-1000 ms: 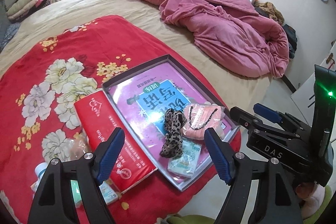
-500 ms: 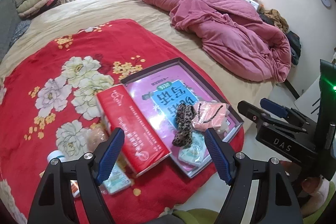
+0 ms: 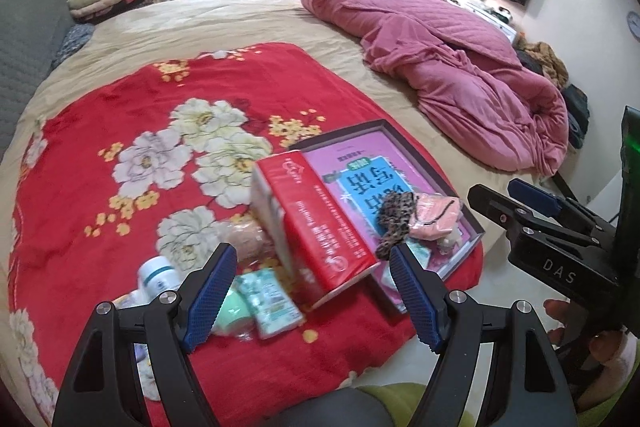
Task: Organize soft objects
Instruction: 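Withdraw both open tools back toward the remaining pile on the bed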
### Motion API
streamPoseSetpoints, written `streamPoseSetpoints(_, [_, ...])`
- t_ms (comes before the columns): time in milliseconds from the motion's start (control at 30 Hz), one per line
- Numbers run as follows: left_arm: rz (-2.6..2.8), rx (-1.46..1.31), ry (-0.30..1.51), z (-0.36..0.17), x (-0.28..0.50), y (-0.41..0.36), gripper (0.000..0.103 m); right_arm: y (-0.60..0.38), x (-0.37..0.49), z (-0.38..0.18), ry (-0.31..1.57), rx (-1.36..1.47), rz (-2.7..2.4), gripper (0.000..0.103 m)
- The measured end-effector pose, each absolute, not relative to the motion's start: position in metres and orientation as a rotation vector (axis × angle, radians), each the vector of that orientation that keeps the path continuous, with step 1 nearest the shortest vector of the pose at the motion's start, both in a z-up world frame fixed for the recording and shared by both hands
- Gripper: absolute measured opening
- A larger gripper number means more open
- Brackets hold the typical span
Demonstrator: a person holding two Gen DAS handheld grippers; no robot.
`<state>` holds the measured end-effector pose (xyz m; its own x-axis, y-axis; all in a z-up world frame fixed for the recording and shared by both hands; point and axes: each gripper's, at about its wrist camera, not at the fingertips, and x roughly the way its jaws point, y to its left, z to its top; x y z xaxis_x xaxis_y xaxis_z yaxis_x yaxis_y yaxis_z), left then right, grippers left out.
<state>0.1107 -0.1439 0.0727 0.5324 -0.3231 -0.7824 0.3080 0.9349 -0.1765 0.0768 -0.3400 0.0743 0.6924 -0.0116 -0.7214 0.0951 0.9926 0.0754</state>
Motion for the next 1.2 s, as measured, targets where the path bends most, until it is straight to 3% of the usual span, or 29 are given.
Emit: streamPoseSetpoints(1200, [-0.108,-0.179,0.89,0.085,0.058,0.027,0.08,-0.211,0.054,0.09,0.787,-0.048,0.183,0.068])
